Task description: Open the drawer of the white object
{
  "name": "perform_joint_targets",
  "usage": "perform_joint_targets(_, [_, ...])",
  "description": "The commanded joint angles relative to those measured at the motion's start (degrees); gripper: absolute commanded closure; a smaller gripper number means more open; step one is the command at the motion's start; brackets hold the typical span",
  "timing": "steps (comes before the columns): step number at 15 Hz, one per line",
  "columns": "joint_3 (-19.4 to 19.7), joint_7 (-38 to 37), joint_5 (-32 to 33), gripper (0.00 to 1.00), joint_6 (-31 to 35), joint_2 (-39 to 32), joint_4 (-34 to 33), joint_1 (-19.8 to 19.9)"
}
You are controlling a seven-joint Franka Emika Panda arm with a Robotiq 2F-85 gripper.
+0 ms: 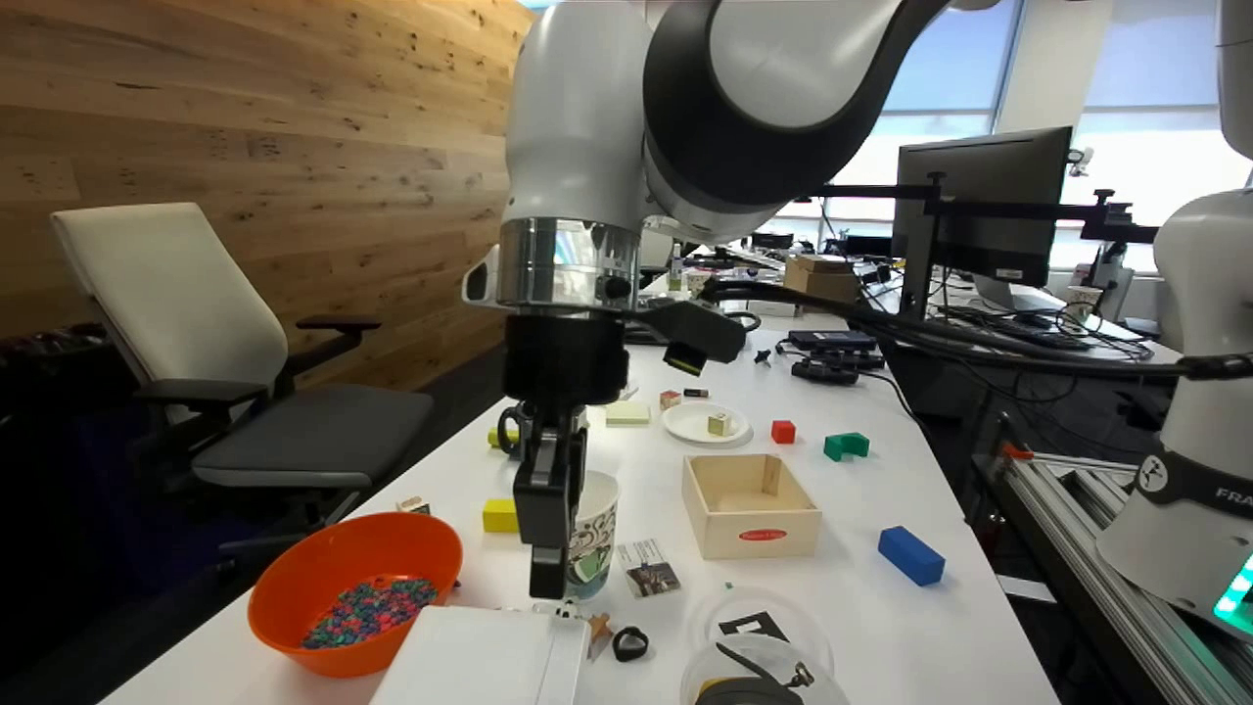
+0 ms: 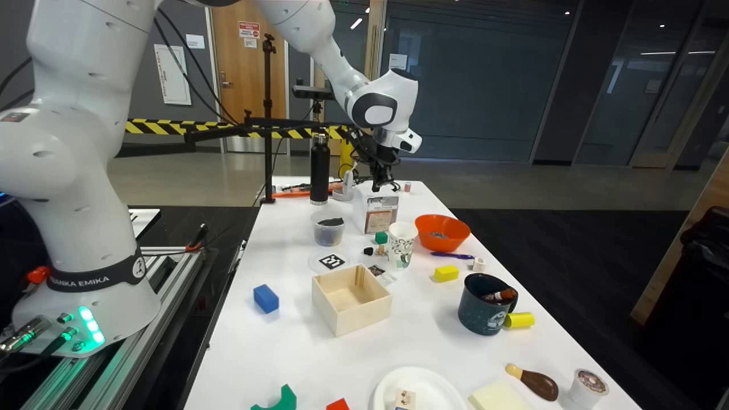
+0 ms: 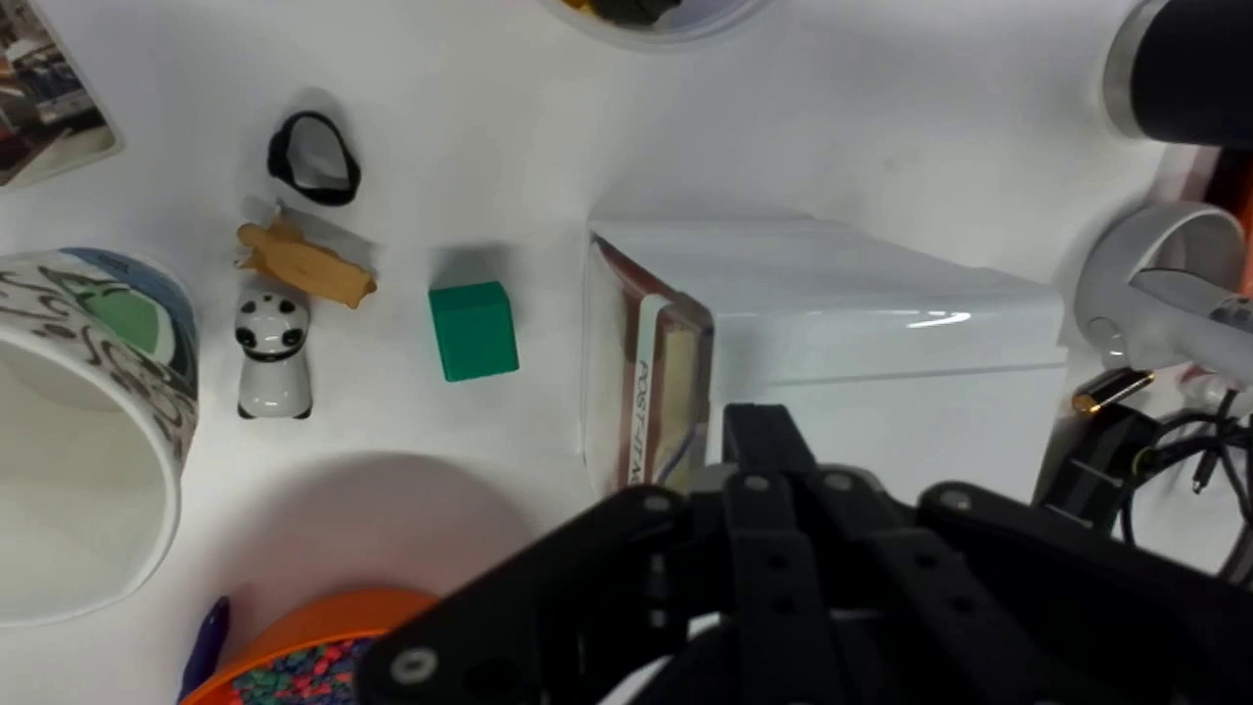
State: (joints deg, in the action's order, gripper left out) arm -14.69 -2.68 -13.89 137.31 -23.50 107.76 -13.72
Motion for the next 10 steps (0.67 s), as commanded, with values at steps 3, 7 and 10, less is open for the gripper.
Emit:
perform_joint_targets(3, [4.78, -5.54, 10.89, 1.00, 1.37, -0.67, 0.09, -3.55])
perform_joint_targets(7, [6.32, -8.16, 14.44, 1.00, -0.84, -1.52, -0.13, -4.33])
perform_joint_targets(10, [5.91, -7.87, 13.71, 1.00, -2.15, -2.83, -0.35, -4.04])
